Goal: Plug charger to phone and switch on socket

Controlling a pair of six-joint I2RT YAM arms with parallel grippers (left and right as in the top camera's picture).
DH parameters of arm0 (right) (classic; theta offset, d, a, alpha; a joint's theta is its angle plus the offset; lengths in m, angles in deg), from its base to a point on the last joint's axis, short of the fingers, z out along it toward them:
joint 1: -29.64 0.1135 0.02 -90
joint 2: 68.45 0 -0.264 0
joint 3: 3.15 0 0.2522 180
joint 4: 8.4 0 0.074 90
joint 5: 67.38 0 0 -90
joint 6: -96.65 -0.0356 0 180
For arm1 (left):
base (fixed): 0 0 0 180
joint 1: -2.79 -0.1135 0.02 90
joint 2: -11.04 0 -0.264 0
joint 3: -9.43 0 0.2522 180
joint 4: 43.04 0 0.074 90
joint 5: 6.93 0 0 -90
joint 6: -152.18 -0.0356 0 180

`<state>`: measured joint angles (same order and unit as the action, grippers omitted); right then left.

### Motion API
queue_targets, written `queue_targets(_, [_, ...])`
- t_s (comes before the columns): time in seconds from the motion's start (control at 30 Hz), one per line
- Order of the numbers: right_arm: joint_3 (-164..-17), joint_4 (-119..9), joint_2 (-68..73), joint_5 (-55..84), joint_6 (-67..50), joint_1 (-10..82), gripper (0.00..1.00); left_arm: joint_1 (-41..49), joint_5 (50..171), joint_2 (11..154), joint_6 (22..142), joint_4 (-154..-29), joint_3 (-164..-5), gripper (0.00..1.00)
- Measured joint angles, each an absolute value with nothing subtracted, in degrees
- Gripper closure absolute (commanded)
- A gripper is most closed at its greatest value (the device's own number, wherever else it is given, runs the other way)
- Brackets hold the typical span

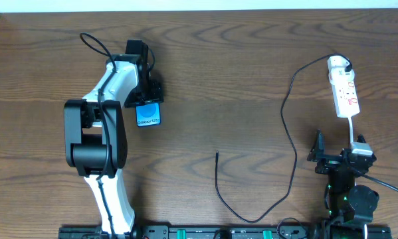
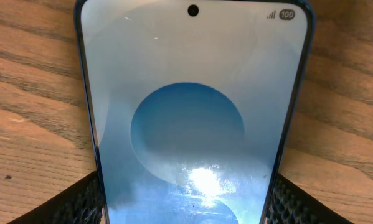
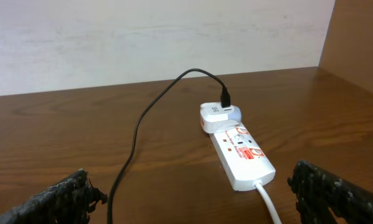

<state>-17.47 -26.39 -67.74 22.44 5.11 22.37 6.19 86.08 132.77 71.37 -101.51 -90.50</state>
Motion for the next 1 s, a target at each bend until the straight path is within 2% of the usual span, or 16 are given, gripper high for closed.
queue_targets(1.0, [-17.5,-26.4,-67.7,22.4,5.1,22.4,0.01,6.2,85.9,128.3,71.3,-104.6,-90.5,0.93])
